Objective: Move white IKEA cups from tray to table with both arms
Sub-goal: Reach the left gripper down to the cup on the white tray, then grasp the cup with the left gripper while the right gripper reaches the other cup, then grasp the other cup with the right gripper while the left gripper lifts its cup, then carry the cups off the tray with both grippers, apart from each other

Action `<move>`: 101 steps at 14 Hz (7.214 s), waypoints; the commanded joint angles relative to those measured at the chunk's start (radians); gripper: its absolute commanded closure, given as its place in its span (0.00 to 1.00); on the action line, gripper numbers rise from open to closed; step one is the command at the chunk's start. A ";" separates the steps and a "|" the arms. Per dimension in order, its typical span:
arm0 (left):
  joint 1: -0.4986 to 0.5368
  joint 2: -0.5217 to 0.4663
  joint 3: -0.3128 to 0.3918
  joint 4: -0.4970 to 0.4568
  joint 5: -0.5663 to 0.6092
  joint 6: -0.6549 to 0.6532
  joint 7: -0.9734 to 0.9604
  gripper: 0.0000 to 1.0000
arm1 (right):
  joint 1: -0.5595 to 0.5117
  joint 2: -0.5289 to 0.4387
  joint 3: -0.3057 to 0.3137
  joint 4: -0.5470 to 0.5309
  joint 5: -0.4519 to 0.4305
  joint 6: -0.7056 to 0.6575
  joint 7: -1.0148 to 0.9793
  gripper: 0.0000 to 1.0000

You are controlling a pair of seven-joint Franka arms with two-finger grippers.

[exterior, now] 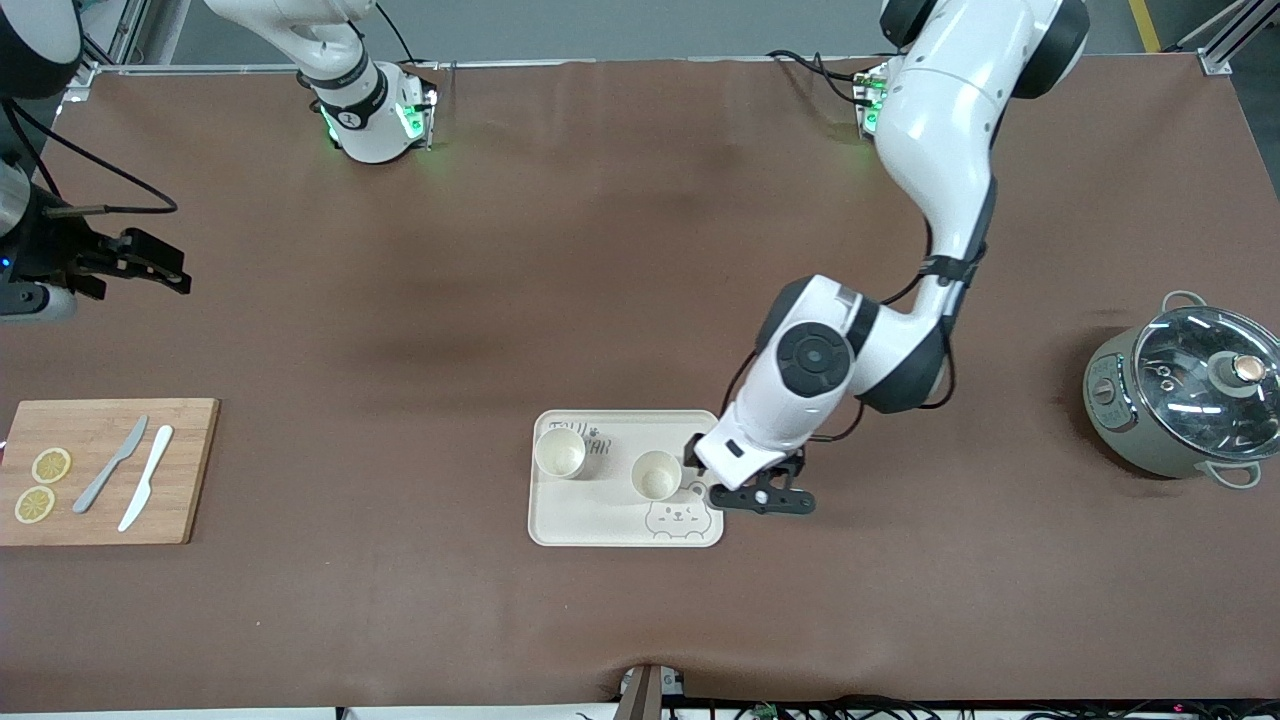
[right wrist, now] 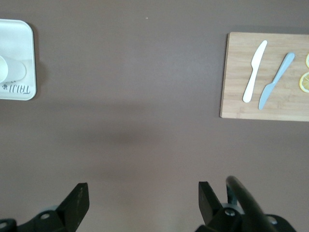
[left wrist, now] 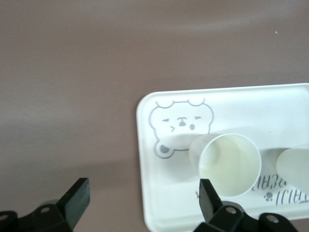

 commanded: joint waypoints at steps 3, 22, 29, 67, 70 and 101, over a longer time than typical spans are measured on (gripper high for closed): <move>-0.070 0.068 0.058 0.042 -0.015 0.055 -0.050 0.00 | 0.029 0.078 0.008 -0.008 0.014 0.112 0.001 0.00; -0.106 0.140 0.067 0.042 -0.016 0.221 -0.059 0.00 | 0.348 0.431 0.006 0.038 0.115 0.554 0.462 0.00; -0.106 0.131 0.056 0.033 -0.071 0.192 -0.099 1.00 | 0.431 0.554 0.003 0.067 0.051 0.668 0.630 0.00; 0.276 -0.846 0.051 -1.146 -0.097 0.290 0.616 1.00 | 0.334 0.612 0.008 0.191 -0.051 0.616 0.520 1.00; 0.298 -0.856 0.051 -1.214 -0.166 0.341 0.697 1.00 | 0.254 0.599 0.009 0.182 -0.049 0.579 0.345 1.00; 0.287 -0.603 0.051 -1.228 -0.202 0.615 0.700 1.00 | -0.087 0.727 0.009 0.160 0.123 0.623 -0.272 0.25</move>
